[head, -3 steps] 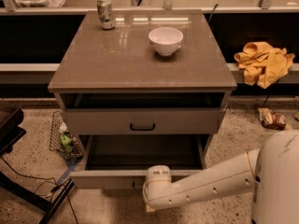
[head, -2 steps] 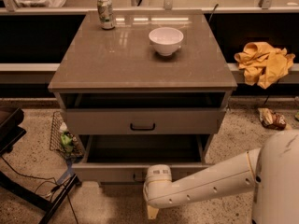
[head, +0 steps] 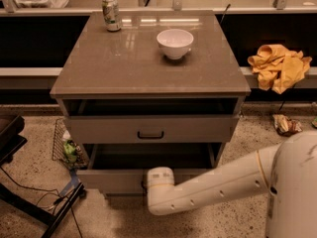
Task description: Open middle drawer
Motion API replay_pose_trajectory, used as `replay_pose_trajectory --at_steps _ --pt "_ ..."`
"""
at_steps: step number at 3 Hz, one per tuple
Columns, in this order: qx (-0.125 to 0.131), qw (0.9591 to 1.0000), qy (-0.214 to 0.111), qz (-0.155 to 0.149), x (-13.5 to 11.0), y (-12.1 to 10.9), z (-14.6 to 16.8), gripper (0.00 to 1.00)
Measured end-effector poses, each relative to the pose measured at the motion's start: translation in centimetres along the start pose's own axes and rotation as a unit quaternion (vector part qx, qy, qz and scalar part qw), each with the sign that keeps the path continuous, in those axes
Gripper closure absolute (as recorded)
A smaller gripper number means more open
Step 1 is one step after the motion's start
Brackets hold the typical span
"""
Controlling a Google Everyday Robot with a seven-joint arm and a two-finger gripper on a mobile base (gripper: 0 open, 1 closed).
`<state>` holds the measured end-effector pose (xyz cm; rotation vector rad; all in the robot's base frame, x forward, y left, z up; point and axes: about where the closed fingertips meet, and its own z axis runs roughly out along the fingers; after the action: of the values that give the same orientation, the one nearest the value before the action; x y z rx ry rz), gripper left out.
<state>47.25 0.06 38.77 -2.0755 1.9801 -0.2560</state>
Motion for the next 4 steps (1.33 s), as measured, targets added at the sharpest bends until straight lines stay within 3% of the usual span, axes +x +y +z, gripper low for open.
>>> replay_pose_trajectory --at_steps 1,2,3,4 --pt "0.034 0.9964 0.064 -0.042 -1.5 -5.2 -5.9 0.76" --pt "0.052 0.9905 0.107 -0.070 -2.1 -8.5 -9.3 1.00" --pt "0.052 0.9905 0.107 -0.069 -2.1 -8.4 -9.3 1.00" --pt "0.071 0.9914 0.090 -0.062 -1.2 -8.6 -8.5 1.00"
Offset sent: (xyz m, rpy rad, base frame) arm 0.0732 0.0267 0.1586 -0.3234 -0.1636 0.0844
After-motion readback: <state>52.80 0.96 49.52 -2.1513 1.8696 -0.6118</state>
